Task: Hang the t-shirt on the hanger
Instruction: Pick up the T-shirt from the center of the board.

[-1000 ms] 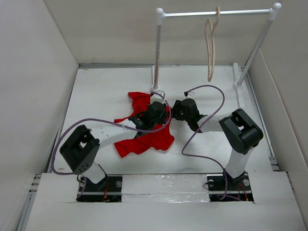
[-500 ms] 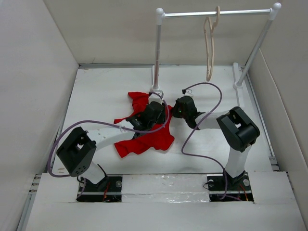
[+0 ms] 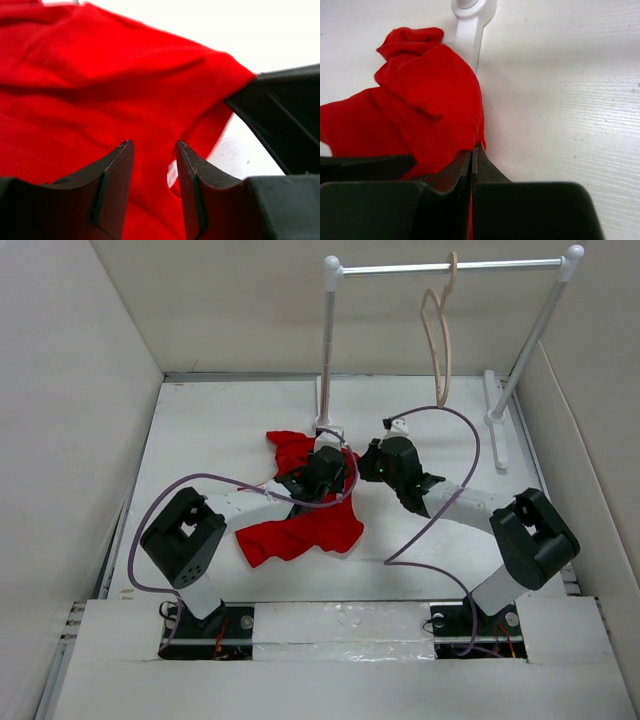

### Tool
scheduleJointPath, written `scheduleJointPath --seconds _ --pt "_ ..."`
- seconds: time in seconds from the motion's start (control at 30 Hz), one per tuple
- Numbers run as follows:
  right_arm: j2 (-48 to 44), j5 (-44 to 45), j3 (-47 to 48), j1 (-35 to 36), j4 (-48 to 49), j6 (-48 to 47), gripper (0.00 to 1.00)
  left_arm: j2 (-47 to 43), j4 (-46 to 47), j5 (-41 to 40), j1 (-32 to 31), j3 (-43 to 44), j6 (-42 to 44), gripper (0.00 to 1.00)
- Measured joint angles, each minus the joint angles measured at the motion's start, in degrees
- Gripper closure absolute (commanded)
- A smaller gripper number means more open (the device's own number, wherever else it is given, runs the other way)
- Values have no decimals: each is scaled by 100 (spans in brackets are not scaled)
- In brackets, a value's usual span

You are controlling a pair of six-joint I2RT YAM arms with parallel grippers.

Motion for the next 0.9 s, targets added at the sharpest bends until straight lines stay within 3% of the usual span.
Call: scheduleJointPath --seconds 0.4,0.9 --pt "-704 -323 4 66 -789 -142 100 2 463 -299 -212 254 415 60" --pt "-968 -476 4 72 -1019 -168 100 96 649 -225 -267 297 514 64"
